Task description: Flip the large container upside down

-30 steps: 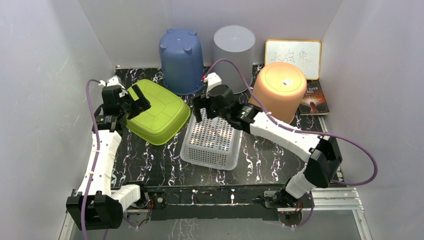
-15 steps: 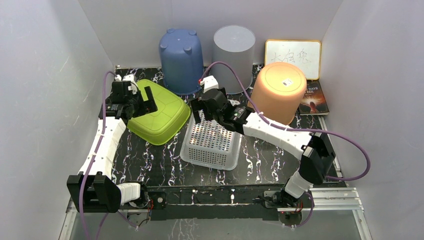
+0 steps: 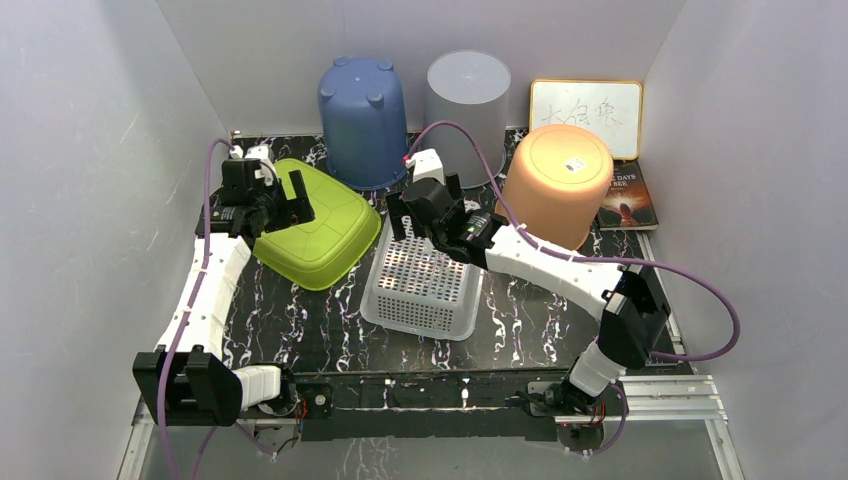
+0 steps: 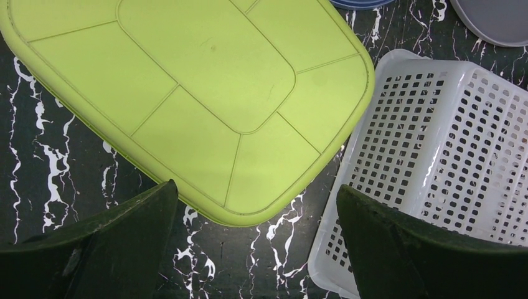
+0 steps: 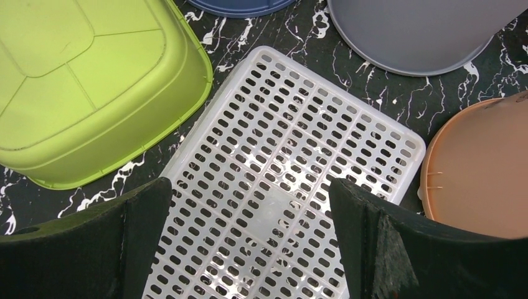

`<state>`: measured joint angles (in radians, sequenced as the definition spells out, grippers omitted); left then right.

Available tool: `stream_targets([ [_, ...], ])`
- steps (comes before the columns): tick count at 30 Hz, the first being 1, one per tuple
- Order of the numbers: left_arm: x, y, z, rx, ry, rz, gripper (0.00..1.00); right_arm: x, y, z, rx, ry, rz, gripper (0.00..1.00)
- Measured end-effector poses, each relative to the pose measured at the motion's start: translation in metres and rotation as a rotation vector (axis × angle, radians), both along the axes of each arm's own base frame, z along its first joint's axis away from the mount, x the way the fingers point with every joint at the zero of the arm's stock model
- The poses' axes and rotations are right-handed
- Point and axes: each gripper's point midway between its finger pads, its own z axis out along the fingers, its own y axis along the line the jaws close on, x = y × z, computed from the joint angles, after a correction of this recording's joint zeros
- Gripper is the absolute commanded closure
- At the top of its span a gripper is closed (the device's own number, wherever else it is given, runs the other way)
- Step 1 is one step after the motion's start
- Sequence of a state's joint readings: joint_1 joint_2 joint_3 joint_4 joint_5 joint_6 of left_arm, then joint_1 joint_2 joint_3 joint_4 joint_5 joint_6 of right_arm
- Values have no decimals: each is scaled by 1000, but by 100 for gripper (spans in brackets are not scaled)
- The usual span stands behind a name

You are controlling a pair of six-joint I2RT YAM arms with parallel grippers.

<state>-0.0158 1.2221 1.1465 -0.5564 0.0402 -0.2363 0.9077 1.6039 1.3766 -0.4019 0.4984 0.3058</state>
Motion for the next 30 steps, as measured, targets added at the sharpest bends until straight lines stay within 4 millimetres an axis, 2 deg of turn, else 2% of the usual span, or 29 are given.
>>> stream_targets([
  [6,3,-1,8,12,-16,-27,2,4,-3,7,-37,-22,2,2],
  [13,33,-3,56,34,-130,-67,2,27,6,58,-40,-113,-19,2],
  [16,39,-2,64,49,-150,-78,2,42,0,78,-27,-150,-49,2],
  [18,39,-1,65,59,-150,-84,2,54,-12,86,-18,-161,-82,2],
  [25,35,0,52,79,-126,-98,2,94,-66,82,-3,-148,-183,2],
  [27,34,0,49,82,-118,-101,2,98,-75,76,-8,-139,-199,2],
  [30,34,1,49,83,-119,-102,2,95,-78,65,-15,-121,-195,2],
])
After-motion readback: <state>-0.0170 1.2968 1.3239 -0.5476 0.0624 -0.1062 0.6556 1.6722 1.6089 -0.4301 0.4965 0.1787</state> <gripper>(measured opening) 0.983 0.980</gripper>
